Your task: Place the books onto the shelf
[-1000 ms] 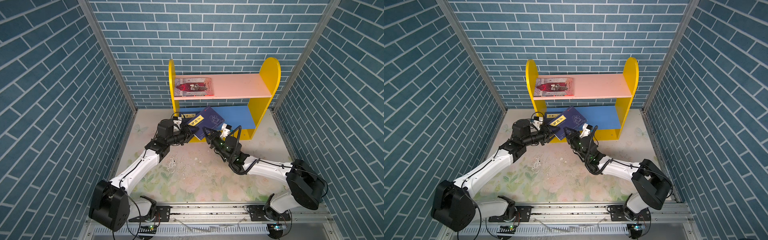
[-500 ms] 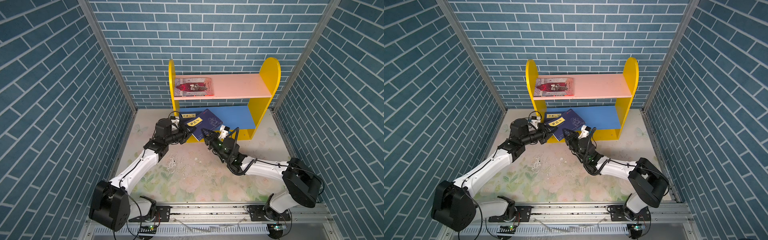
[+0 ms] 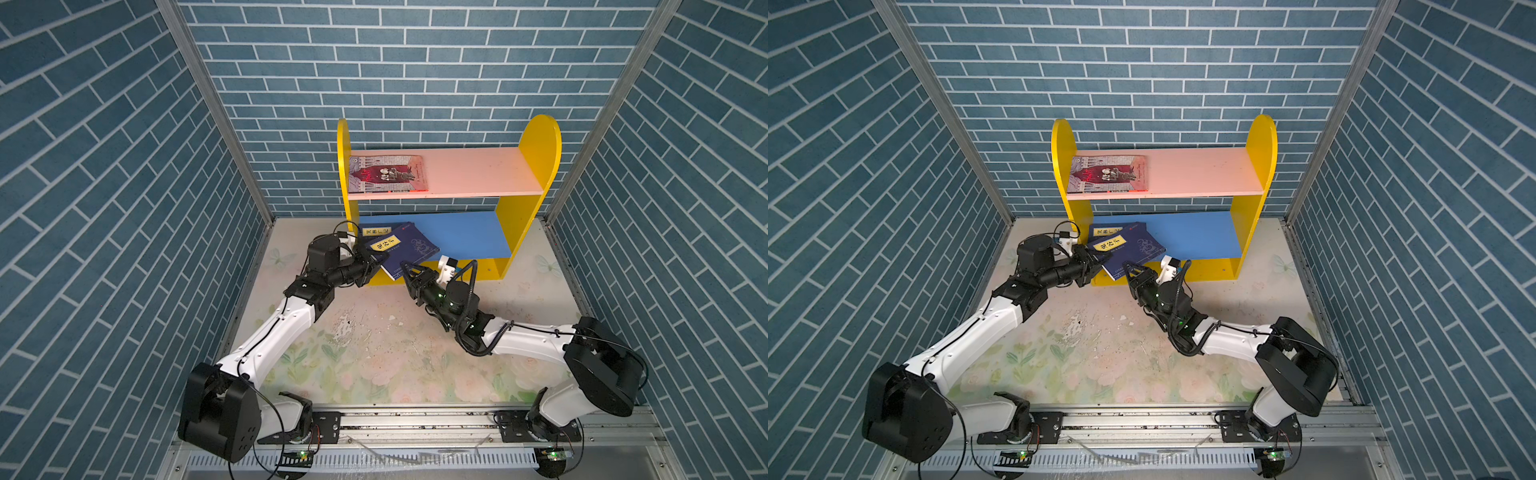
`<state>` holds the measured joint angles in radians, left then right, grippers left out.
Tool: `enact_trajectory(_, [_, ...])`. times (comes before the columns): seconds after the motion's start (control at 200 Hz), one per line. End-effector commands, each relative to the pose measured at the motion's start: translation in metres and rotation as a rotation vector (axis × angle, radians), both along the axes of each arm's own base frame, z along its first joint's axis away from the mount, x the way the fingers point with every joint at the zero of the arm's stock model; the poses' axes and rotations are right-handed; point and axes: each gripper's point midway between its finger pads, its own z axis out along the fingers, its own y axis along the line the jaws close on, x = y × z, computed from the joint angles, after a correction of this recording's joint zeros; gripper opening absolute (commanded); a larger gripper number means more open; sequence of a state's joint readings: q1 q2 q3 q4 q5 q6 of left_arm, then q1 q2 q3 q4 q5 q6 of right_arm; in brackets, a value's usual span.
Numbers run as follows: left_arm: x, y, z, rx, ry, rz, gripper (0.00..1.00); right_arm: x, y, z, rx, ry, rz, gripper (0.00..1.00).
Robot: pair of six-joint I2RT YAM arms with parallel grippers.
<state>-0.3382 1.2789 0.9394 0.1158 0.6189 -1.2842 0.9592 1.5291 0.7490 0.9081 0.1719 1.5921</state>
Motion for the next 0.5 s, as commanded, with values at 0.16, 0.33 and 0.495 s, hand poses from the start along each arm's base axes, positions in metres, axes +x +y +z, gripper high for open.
enact_trajectory(0.16, [-0.007,-0.001,0.049,-0.068,-0.112,-0.038,0.0,-0.003,-0.013,0.011,-0.03,-0.023,-0.004,0.35])
enact_trajectory(0.33, [-0.014,-0.001,0.052,-0.085,-0.107,-0.054,0.0,-0.001,-0.02,0.013,-0.051,-0.028,-0.014,0.36])
enact_trajectory(0.495, [-0.021,0.0,0.05,-0.084,-0.095,-0.065,0.0,0.001,-0.03,0.016,-0.059,-0.042,-0.031,0.37])
